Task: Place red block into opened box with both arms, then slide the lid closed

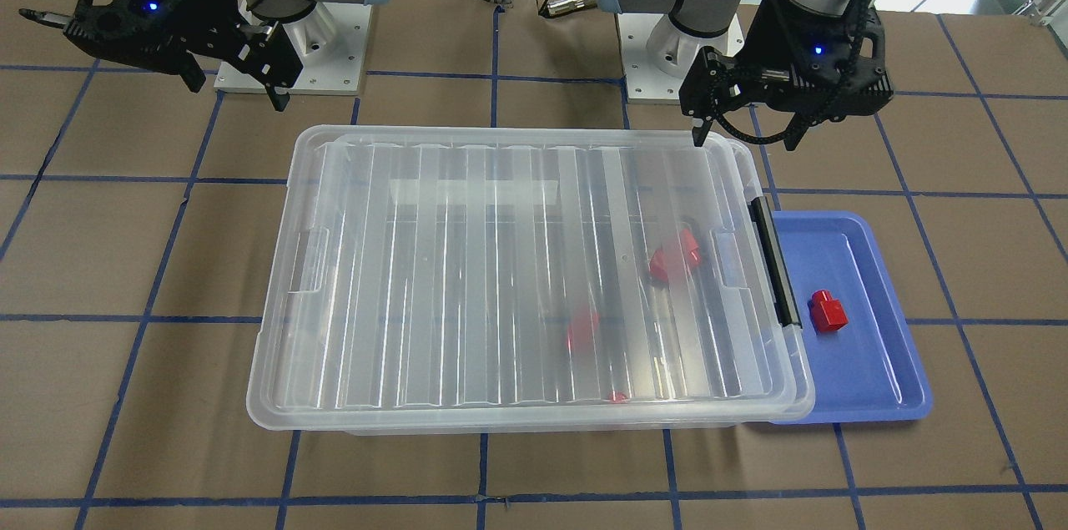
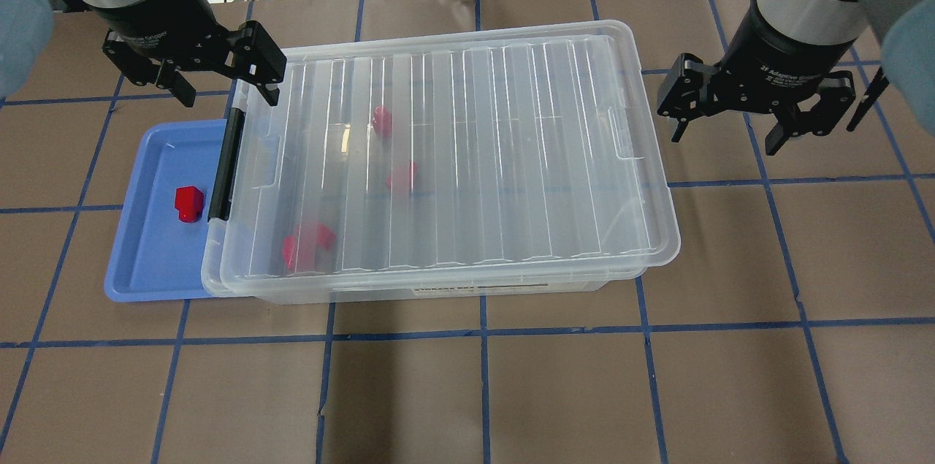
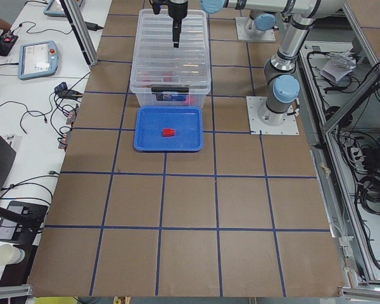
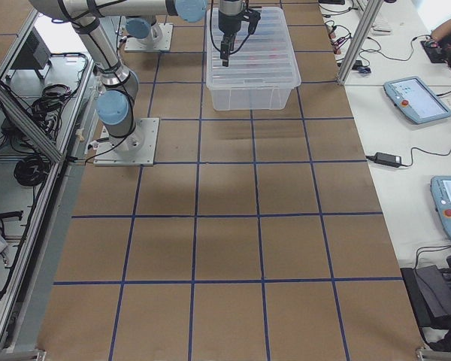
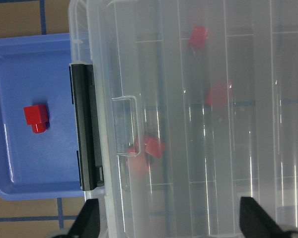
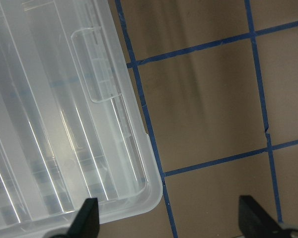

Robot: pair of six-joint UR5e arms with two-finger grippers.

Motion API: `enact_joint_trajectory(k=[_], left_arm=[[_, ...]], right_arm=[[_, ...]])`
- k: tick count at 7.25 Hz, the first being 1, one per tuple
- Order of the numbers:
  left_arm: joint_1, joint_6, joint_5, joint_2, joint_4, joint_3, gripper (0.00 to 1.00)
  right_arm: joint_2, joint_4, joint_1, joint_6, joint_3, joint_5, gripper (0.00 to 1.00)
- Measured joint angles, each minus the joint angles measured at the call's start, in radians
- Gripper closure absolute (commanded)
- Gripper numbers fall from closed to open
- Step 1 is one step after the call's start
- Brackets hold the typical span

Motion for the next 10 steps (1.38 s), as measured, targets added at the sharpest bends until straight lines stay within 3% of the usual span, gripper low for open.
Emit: enact_joint_trajectory(k=[6,10], left_arm=[[0.0,0.0,0.0,0.001,0.0,-0.001,0.0],[0.0,-0.001,0.0,0.001,0.0,-0.002,0.0]], right_arm=[[0.011,-0.019,0.0,0.012,0.001,-0.005,0.0],[0.137,-0.09,-0.005,0.002,0.006,0.0,0.0]])
